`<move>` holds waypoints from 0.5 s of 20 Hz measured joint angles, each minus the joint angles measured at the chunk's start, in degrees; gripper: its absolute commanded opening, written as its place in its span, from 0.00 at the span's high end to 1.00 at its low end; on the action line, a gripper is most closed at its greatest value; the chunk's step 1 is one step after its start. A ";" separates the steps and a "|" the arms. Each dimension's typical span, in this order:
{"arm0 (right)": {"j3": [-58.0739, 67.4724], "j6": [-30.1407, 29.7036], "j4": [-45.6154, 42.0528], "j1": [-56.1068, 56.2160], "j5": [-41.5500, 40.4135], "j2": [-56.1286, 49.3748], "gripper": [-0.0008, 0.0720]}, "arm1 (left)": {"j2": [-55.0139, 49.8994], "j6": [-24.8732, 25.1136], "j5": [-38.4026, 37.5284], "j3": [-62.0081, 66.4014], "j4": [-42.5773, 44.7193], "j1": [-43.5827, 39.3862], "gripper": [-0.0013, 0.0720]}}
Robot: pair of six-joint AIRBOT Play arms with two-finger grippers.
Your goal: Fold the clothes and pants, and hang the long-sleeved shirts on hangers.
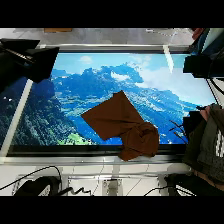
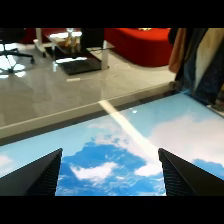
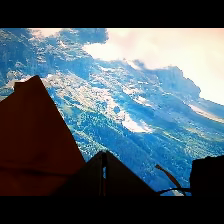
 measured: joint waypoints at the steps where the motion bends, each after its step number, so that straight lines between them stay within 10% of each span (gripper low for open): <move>1: 0.00 0.00 0.00 0.00 -0.48 0.00 0.97 | -0.07 0.00 -0.07 0.00 -0.17 0.00 0.60; 2: 0.00 0.00 0.00 0.00 -0.90 0.00 0.97 | -0.20 0.00 -0.22 0.00 0.28 0.02 0.95; 10: 0.00 -3.10 0.02 0.00 -2.29 -0.07 0.98 | -12.15 -7.82 -14.05 0.00 21.00 2.51 0.96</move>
